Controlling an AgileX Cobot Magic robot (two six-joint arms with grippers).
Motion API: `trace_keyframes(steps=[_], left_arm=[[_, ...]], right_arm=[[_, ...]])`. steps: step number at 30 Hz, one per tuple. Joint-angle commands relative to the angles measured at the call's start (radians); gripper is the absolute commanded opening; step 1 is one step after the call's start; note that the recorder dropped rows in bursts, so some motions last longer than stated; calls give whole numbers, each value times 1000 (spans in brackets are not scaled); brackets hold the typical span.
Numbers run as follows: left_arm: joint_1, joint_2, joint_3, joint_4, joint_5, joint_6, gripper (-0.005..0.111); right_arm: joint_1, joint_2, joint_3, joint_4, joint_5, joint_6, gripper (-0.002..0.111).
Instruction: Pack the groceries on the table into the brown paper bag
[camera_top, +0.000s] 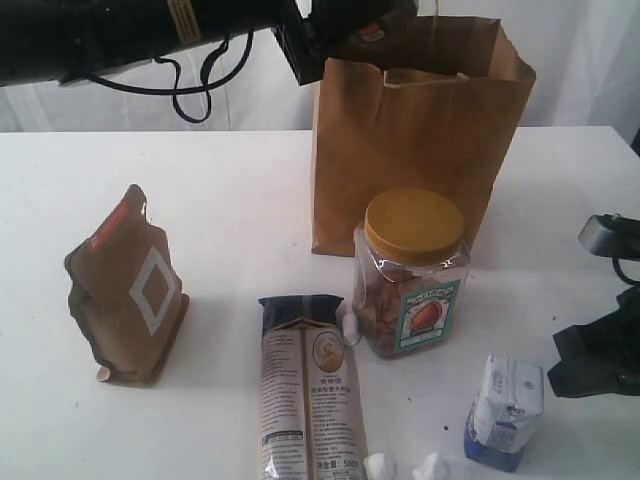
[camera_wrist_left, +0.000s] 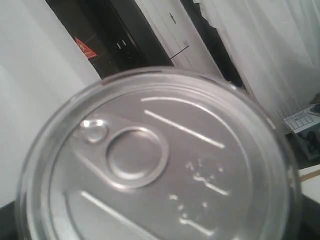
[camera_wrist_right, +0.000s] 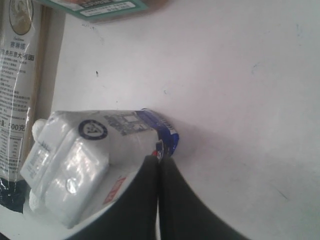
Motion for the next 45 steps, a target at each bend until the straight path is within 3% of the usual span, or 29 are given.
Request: trace_keyframes(steps=[1, 15, 24, 33, 40, 45], left_arm=[[-4, -4, -3, -21, -49, -2, 0], [-17, 7, -3, 51, -30, 42, 0], [-44, 7, 1, 1, -49, 26, 0], [-42, -51, 137, -6, -49, -5, 0], [-6, -136, 199, -108, -49, -3, 0], [82, -189, 265, -127, -49, -62, 0]], right_arm=[[1, 0, 3, 8, 15, 0, 0], [1, 0, 3, 8, 24, 0, 0], [1, 0, 3, 8, 26, 0, 0], [1, 0, 3, 8, 26, 0, 0], [1, 0, 34, 8, 21, 0, 0], [1, 0, 91, 4, 0, -3, 0]])
